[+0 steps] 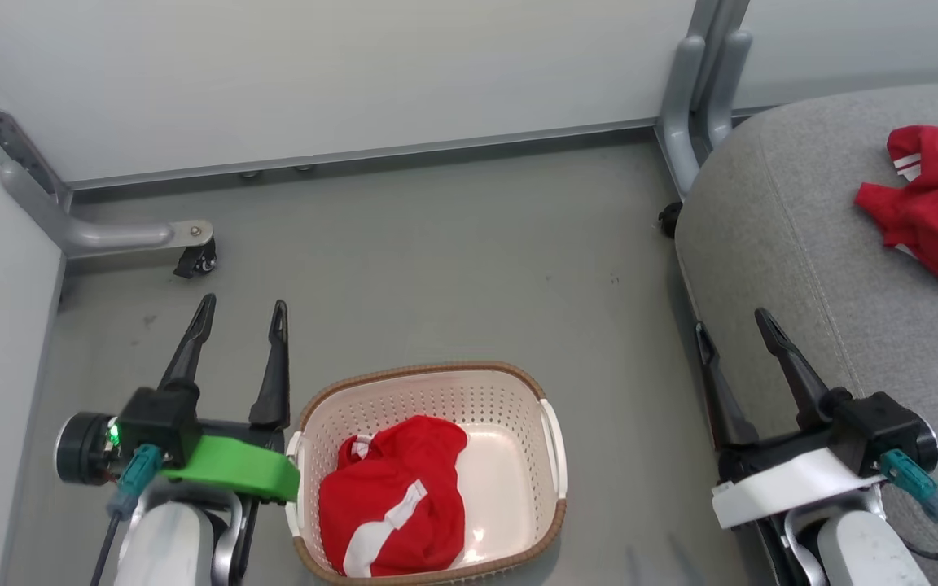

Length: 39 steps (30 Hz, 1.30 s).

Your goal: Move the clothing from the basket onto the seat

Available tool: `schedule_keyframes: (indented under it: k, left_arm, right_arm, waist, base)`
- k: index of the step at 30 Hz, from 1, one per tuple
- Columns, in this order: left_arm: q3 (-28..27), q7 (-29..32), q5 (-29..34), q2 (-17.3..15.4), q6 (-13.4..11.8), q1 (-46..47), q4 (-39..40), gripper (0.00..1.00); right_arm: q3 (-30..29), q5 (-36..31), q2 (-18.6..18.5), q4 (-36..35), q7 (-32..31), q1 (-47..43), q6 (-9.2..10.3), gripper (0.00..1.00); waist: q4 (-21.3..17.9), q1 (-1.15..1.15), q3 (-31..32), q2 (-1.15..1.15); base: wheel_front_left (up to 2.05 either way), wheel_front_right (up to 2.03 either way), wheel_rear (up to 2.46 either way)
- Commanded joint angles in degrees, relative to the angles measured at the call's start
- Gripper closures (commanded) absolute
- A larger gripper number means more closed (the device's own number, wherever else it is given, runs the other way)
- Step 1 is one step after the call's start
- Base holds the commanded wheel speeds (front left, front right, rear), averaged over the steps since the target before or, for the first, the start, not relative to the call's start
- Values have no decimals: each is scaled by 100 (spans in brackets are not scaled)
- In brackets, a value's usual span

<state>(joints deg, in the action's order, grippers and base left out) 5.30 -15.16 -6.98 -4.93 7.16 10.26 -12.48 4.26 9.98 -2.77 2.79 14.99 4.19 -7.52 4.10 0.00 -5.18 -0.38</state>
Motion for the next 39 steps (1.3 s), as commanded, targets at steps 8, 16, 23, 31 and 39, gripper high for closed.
schedule_keyframes:
  k: [8, 16, 23, 31, 39]
  left_arm:
    - [777, 2, -178, -406, 35, 894, -763, 0]
    - [1630, 2, -366, -683, 36, 1691, -1689, 0]
    - [2165, 1, -541, -829, 34, 2387, -2513, 0]
    - [2887, 1, -625, -1005, 30, 3117, -3428, 0]
    - [3487, 1, -852, -1050, 30, 3652, -4434, 0]
  right_arm:
    - [157, -110, -14, -156, 23, 721, 6, 0]
    - [297, -179, -15, -335, 23, 1390, 6, 0]
    - [410, -205, -12, -484, 23, 1918, 6, 0]
    - [531, -206, -14, -623, 23, 2435, 6, 0]
    - [596, -175, -13, -721, 23, 2673, 6, 0]
  waist:
    - [-509, 0, -887, 38]
    - [-854, 0, -1730, 38]
    - [-1037, 0, -2500, 38]
    - [-1164, 0, -3364, 38]
    - [-1294, 0, -3901, 38]
  base:
    - [0, 0, 0]
    - [0, 0, 0]
    - [0, 0, 0]
    - [0, 0, 0]
    - [0, 0, 0]
